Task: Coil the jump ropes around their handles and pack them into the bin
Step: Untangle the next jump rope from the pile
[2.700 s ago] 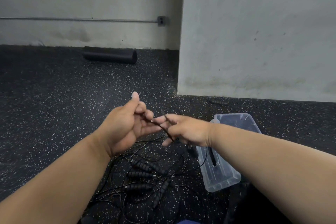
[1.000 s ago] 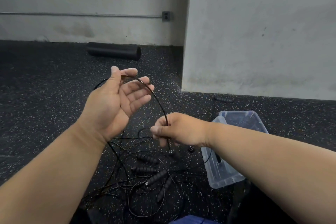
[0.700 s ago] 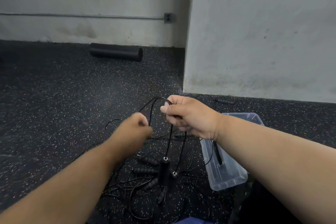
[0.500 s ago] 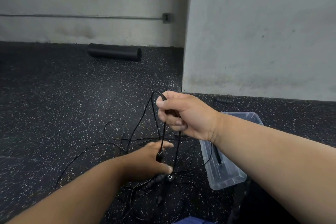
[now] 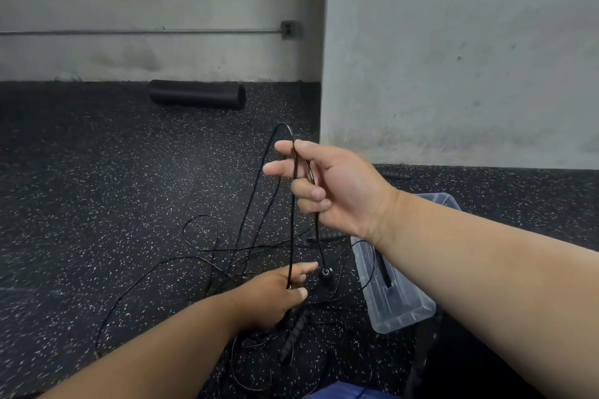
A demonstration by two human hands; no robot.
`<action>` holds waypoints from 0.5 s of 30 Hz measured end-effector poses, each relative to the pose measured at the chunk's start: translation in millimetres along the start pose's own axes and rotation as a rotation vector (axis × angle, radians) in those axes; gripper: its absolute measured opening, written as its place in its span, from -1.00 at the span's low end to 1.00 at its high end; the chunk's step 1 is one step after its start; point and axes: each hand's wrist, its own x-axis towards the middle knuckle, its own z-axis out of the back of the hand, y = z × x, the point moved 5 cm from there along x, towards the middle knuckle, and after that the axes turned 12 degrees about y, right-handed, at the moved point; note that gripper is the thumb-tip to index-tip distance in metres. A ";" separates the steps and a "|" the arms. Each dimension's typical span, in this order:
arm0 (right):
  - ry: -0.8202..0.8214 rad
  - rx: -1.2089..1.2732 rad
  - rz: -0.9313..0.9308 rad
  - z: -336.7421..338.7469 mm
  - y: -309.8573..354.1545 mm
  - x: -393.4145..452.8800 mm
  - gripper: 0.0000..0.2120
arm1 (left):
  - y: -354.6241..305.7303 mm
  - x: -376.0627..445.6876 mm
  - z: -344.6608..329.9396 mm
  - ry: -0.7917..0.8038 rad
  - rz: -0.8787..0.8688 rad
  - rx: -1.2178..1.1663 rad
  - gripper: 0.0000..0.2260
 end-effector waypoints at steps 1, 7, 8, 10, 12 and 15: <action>-0.001 0.002 -0.006 -0.9 -1.4 0.5 -0.78 | -0.3 3.7 -2.0 -0.010 -0.005 0.012 -0.51; 0.019 0.088 -0.012 -10.1 -4.1 2.2 -0.80 | -9.7 12.5 -4.9 -0.080 -0.055 0.033 -0.48; 0.018 0.094 -0.008 -10.7 -3.3 2.1 -0.80 | -11.3 12.9 -4.8 -0.090 -0.054 0.053 -0.51; 0.012 0.088 0.002 -10.9 -1.8 1.8 -0.79 | -13.9 13.9 -5.2 -0.109 -0.055 0.065 -0.62; 0.007 0.064 0.006 -11.3 -0.7 1.5 -0.78 | -16.7 14.6 -7.0 -0.105 -0.051 0.041 -0.75; 0.010 -0.027 0.009 -10.2 4.1 2.2 -0.76 | -19.6 14.8 -9.5 -0.088 -0.067 0.031 -0.87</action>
